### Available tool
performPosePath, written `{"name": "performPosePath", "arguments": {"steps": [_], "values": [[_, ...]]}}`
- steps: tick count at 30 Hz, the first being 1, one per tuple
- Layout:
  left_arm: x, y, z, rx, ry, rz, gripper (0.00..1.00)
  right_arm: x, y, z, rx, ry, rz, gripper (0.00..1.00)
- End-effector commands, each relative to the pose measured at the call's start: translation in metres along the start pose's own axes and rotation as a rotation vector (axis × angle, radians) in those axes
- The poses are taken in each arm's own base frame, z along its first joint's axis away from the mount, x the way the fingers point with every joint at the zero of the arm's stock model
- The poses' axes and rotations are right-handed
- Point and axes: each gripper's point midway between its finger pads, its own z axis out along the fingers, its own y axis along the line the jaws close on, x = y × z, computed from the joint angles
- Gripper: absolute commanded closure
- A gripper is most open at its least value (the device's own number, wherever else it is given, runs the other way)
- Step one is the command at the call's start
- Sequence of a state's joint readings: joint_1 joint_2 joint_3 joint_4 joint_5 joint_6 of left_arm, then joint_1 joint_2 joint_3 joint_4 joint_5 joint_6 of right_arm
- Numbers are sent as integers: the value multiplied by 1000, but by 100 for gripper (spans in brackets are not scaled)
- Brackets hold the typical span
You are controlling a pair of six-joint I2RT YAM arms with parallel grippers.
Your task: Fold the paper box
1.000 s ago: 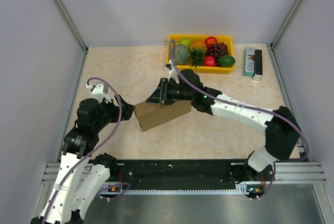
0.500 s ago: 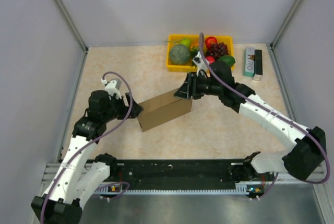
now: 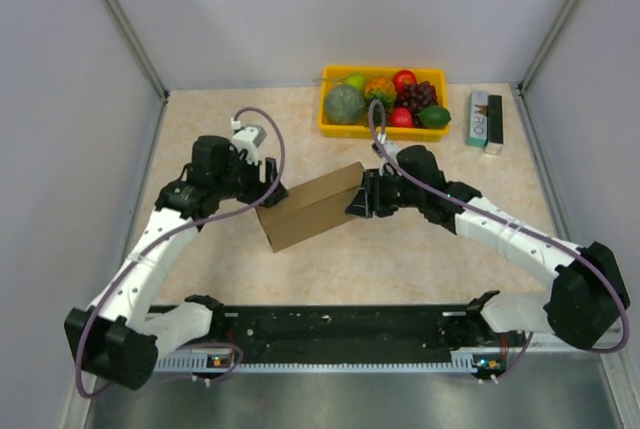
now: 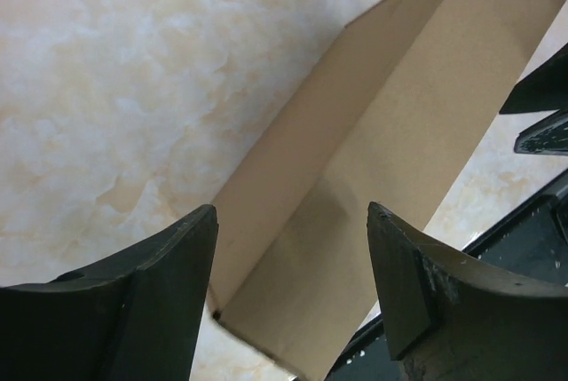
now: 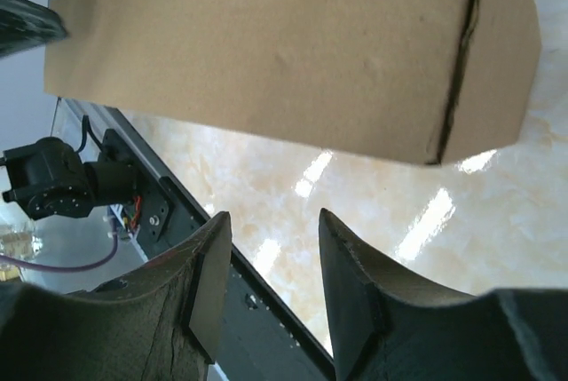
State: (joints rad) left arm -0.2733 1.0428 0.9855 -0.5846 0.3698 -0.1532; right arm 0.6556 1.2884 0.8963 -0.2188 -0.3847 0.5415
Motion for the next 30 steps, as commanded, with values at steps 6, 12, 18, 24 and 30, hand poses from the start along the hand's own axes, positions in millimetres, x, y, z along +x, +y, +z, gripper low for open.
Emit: {"name": "performPosePath", "arguments": {"steps": [6,12,18,24,30], "values": [[15,-33,44,9,163,193,33,-3,3,-54,65,-104,10,47],[31,-66,43,83,126,168,43,9,-18,-92,196,-143,100,39],[55,-111,40,221,95,61,47,13,-52,-146,438,-233,185,36],[59,-146,28,355,98,29,30,30,-53,-159,465,-184,198,33],[36,-136,17,303,27,41,16,69,-36,-135,299,-29,266,30]]}}
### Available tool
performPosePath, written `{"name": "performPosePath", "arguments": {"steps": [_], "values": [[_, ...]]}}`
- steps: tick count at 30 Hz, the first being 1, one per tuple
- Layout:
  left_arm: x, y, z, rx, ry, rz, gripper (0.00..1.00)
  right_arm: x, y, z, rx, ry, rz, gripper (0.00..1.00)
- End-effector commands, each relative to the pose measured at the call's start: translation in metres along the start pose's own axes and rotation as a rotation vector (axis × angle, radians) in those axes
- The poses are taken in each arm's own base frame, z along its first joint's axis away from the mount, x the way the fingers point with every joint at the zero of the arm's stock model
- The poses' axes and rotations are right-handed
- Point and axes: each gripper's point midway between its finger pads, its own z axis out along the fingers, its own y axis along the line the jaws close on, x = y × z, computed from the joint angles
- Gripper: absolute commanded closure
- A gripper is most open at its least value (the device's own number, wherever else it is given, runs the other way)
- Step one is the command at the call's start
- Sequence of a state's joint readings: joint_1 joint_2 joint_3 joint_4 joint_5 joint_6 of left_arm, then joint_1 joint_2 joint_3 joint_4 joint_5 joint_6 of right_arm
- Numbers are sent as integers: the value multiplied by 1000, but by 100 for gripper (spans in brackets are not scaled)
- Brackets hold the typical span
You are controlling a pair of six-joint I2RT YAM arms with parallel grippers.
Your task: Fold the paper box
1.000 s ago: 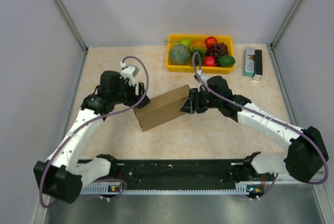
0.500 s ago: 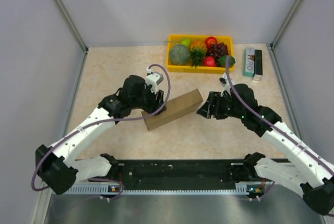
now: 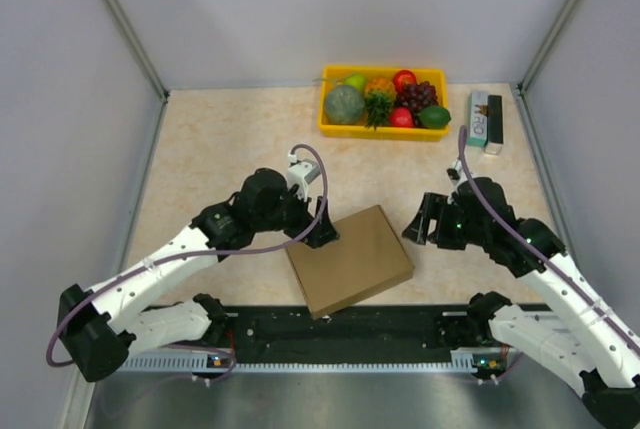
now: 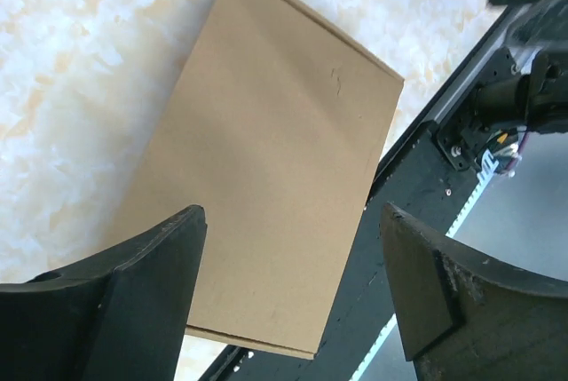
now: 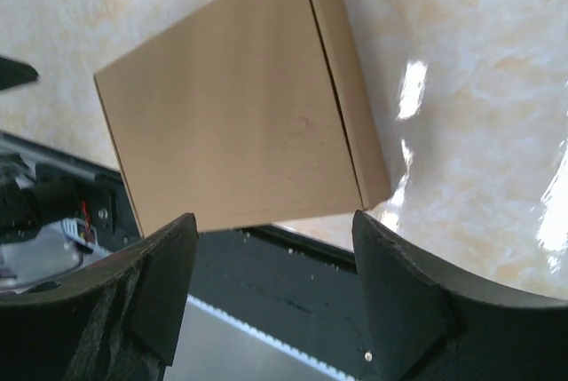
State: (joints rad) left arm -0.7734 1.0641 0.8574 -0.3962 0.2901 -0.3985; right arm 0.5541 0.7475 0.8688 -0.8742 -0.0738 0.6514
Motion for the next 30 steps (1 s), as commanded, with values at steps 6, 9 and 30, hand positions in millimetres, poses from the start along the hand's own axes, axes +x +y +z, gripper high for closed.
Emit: {"name": "performPosePath", "arguments": {"steps": [6,9,30], "values": [[-14,73,16,-188,24,-77,7,80,8,19,-142,270,179,29],[-18,101,30,-216,70,-69,10,102,18,32,-214,318,273,29],[11,54,111,189,246,-298,18,-77,-3,124,-190,93,226,30]]}}
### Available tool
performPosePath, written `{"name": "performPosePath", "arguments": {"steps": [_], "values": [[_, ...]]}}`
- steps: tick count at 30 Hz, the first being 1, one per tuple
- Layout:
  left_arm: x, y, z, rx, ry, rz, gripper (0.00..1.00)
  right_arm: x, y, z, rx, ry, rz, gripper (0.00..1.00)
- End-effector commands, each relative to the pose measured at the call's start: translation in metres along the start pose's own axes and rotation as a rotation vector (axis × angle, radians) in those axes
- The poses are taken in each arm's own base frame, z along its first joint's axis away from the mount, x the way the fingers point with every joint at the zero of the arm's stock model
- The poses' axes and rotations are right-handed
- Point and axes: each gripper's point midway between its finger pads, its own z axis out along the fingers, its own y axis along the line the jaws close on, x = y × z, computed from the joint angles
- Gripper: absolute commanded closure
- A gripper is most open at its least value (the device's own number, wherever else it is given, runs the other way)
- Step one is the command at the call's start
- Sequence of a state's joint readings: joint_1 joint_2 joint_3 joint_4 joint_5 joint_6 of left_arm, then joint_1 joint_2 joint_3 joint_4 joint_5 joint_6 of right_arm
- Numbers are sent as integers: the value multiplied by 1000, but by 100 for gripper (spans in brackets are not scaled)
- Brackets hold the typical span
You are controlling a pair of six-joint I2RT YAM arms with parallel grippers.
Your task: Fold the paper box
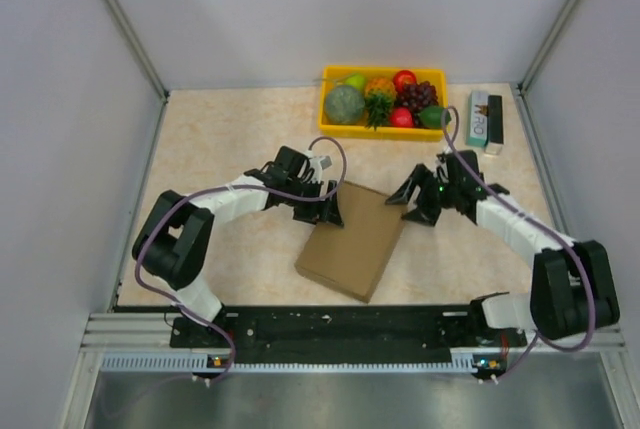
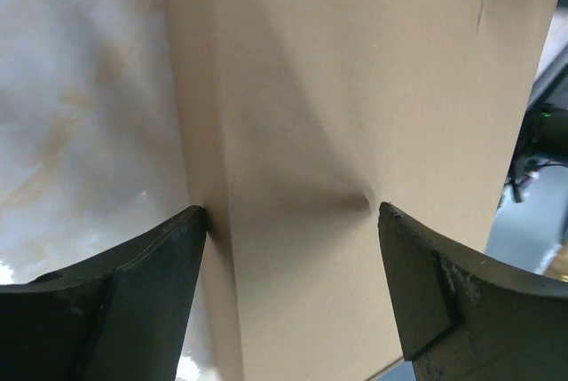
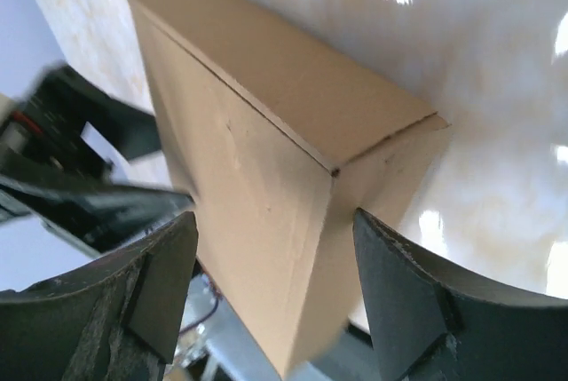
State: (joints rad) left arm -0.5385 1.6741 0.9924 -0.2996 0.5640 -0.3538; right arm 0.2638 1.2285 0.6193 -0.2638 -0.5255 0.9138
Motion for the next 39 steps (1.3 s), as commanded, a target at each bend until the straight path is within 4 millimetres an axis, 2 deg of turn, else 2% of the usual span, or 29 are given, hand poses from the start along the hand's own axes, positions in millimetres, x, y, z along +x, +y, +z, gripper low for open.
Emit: {"name": "performPosePath", "arguments": {"steps": [1,2,3,4,5,6,8,9,10,11,13,16,18,21,22,23,24,25,27,29,30,32,33,37,39], "values": [[-10,-51,16,208,-17,-16,19,-59,40,-16,49,-77,-324,30],[-12,-54,19,216,-22,-26,19,-69,38,-23,105,-109,-355,29],[-14,-56,22,221,-33,-42,23,-91,44,-38,186,-196,-397,29],[-22,-62,28,227,-78,-69,24,-97,41,-48,244,-211,-442,29],[-23,-64,32,227,-94,-81,24,-91,30,-61,320,-189,-435,28],[-25,-66,35,218,-113,-95,25,-102,32,-76,367,-253,-456,28],[-37,-75,45,207,-177,-125,28,-101,37,-103,388,-326,-504,27],[-39,-79,50,206,-185,-135,30,-104,36,-113,409,-363,-516,25],[-34,-83,63,204,-165,-160,32,-105,37,-118,410,-374,-523,19],[-43,-91,67,213,-191,-159,32,-112,31,-125,420,-390,-497,19],[-43,-103,76,227,-204,-179,30,-111,29,-134,414,-374,-461,20],[-51,-124,90,266,-206,-157,27,-96,48,-148,320,-384,-479,19],[-55,-127,100,259,-189,-153,26,-82,65,-161,235,-395,-497,20],[-58,-136,125,240,-176,-125,28,-70,76,-179,189,-432,-504,20],[-66,-146,127,234,-176,-95,29,-66,76,-183,188,-435,-498,20],[-67,-149,133,226,-170,-85,30,-65,79,-187,179,-445,-498,20],[-59,-148,146,217,-141,-83,33,-60,86,-193,150,-456,-505,20],[-67,-158,148,231,-151,-87,35,-58,89,-195,134,-459,-498,20],[-64,-167,161,265,-137,-117,37,-52,97,-198,92,-453,-497,19],[-71,-184,166,298,-144,-122,39,-49,101,-200,71,-456,-484,20],[-63,-189,176,305,-120,-142,42,-48,101,-200,66,-454,-482,20],[-69,-207,179,358,-146,-158,44,-47,102,-204,58,-471,-476,20],[-66,-217,183,381,-144,-204,46,-46,102,-206,59,-480,-472,20],[-64,-243,193,436,-167,-275,47,-44,102,-214,52,-516,-464,20],[-62,-249,201,447,-170,-296,47,-43,102,-218,55,-536,-468,20]]}}
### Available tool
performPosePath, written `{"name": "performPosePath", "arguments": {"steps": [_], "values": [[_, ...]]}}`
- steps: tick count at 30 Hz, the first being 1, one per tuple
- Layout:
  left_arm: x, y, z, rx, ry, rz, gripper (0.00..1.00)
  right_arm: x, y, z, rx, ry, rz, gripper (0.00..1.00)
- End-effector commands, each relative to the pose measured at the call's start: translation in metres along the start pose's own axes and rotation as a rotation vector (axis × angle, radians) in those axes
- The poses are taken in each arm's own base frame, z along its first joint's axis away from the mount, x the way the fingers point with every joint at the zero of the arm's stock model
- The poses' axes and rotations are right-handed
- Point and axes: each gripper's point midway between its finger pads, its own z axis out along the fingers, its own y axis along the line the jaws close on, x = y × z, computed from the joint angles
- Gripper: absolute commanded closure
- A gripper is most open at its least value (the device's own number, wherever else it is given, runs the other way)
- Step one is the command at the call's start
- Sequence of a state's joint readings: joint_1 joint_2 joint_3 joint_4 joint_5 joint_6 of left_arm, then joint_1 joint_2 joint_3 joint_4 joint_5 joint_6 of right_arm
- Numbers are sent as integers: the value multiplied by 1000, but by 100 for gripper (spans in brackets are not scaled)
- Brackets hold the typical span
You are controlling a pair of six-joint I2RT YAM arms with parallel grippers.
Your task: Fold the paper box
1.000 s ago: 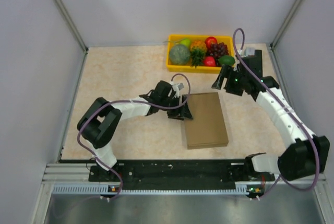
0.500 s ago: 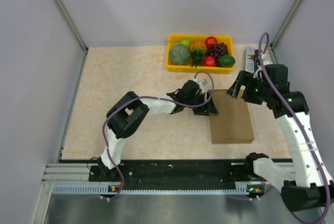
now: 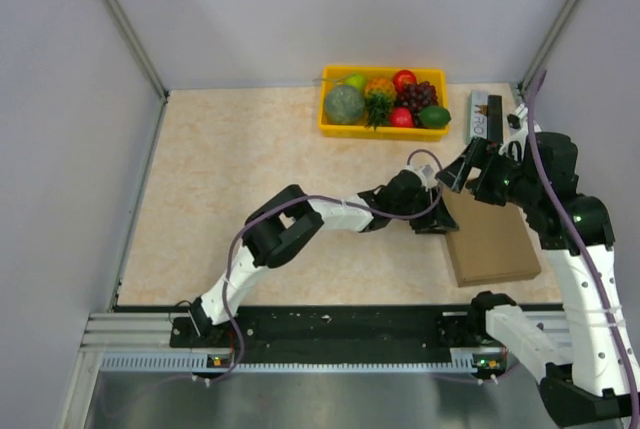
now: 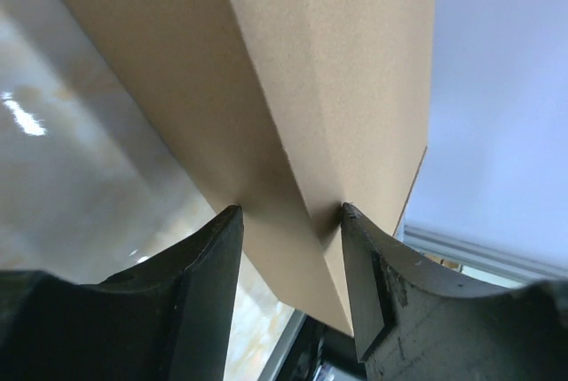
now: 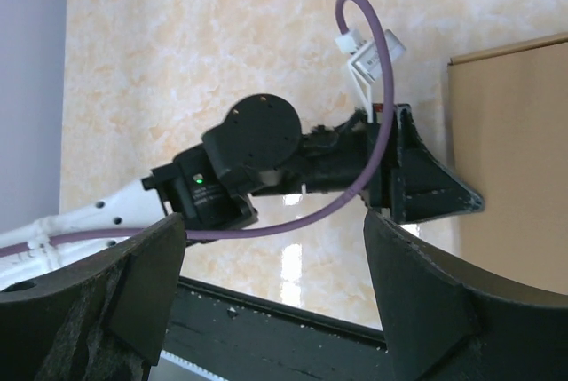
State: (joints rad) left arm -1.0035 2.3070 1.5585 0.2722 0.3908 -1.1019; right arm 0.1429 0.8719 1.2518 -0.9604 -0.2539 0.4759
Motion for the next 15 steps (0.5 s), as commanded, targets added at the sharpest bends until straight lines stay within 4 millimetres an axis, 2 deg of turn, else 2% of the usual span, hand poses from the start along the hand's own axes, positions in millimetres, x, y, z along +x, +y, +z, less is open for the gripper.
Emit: {"name": "performPosePath", "arguments": {"steps": [1,2,4,6,7,10,11,12,13,15], "values": [[-10,-54,19,134,-71,-51,48,-10,5,-17,-10,-76,3,19],[-10,-53,22,126,-82,-63,49,-9,5,-18,-7,-78,3,19],[-11,-64,28,169,-89,-75,50,-8,4,-17,-6,-77,-3,19],[-8,-60,37,144,-70,-42,48,-6,3,-16,-8,-70,-4,19],[-13,-65,38,136,-71,-25,47,-6,3,-16,-8,-69,-3,19],[-20,-57,41,106,-81,25,44,-3,3,-14,-14,-59,-8,19],[-27,-46,43,87,-79,20,44,-2,3,-15,-16,-59,-9,19],[-32,-51,43,99,-69,44,43,-2,3,-16,-18,-63,-17,19],[-32,-41,44,69,-56,38,43,-3,3,-17,-17,-69,-21,19],[-40,-37,42,61,-68,60,41,-3,0,-17,-2,-78,-30,19]]}}
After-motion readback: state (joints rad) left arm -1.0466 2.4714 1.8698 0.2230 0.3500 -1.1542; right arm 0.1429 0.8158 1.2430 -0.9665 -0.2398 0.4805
